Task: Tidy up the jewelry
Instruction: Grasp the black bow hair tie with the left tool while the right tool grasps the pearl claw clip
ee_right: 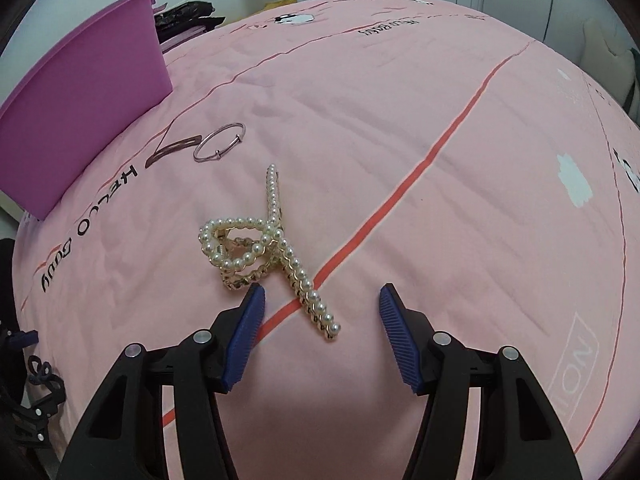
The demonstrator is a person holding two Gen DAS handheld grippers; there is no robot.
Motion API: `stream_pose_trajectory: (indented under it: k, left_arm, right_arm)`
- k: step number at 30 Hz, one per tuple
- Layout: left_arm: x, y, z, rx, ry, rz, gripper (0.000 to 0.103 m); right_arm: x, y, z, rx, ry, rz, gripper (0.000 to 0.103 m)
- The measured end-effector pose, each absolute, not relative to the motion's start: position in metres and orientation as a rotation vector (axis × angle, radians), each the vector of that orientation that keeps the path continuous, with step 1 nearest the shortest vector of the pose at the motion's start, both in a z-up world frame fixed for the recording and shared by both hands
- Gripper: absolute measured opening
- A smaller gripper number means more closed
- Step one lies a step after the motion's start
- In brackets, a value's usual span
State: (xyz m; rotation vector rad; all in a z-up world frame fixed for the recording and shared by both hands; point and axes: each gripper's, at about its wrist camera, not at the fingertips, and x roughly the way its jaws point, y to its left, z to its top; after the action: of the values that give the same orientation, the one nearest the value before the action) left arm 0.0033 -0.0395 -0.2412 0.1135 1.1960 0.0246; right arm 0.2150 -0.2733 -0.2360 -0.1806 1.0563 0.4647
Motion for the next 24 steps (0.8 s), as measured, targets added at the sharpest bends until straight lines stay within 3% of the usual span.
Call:
stream_pose_trajectory:
  k: [3, 5, 7, 12, 15, 20, 22, 24]
  left_arm:
    - [0.003, -0.040, -0.243, 0.104, 1.190, 0.035, 0.082]
    - [0.001, -0.040, -0.244, 0.097, 1.176, 0.048, 0.082]
    - [-0.002, -0.041, -0.243, 0.100, 1.163, 0.054, 0.082]
    - [-0.002, -0.038, -0.241, 0.074, 1.165, 0.052, 0.076]
    - [0.000, -0.036, -0.238, 0.073, 1.159, 0.048, 0.062]
    - [0.006, -0.027, -0.230, 0.047, 1.156, 0.034, 0.025]
    - [0.009, -0.022, -0.226, 0.028, 1.157, 0.018, 0.017]
    - [0.010, -0.021, -0.223, 0.016, 1.151, 0.006, 0.015]
  right_arm:
    - [0.219, -0.263, -0.240, -0.260, 1.042, 0.489, 0.055]
    - [0.220, -0.260, -0.241, -0.290, 1.030, 0.501, 0.048]
    - [0.220, -0.258, -0.241, -0.305, 1.017, 0.506, 0.030]
    - [0.215, -0.251, -0.243, -0.332, 1.004, 0.523, 0.019]
    - [0.214, -0.251, -0.241, -0.308, 1.014, 0.528, 0.009]
    - [0.210, -0.248, -0.238, -0.263, 1.029, 0.509, 0.008]
    - [0.207, -0.248, -0.235, -0.237, 1.032, 0.496, 0.007]
    - [0.203, -0.247, -0.232, -0.218, 1.032, 0.485, 0.007]
